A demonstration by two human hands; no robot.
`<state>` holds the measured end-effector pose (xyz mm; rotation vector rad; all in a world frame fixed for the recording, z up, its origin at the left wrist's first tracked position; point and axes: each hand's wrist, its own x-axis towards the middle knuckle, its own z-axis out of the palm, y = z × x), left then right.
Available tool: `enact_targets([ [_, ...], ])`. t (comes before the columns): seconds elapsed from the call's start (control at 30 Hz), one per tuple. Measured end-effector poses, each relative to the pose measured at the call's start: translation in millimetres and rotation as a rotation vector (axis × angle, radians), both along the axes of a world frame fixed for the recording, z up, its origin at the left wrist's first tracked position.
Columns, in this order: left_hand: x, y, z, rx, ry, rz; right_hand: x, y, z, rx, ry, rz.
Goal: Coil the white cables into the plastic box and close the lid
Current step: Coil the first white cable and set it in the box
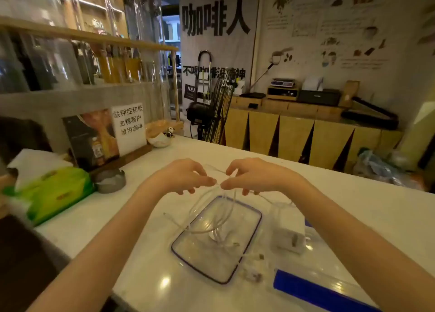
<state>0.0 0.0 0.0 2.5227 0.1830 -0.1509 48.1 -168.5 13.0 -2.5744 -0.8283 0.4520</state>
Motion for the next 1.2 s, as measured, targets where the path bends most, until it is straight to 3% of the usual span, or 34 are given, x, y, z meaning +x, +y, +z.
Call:
enact_targets([
  [0.47, -16.0, -20.4, -71.7, -0.217, 0.091, -0.115, -12.4, 13.0, -55.9, -0.081, 0.236, -0.024],
  [0.67, -16.3, -21.7, -78.3, -0.283, 0.025, -0.074, -17.6, 16.5, -69.1, -0.106, 0.224, -0.042],
  [0.83, -22.3, -20.5, -69.1, -0.651, -0.07, 0.035, -14.7, 10.5, -60.3, 0.098, 0.187, -0.093],
  [0.97, -25.0, -21.0, -49.8, -0.874, -0.232, 0.064, -12.4, 5.0, -44.4, 0.356, 0.264, -0.177],
  [1.2, -28.6, -29.6, -25.6, -1.09, -0.289, -0.003, -8.1, 2.1, -23.6, 0.676, 0.426, -0.307],
])
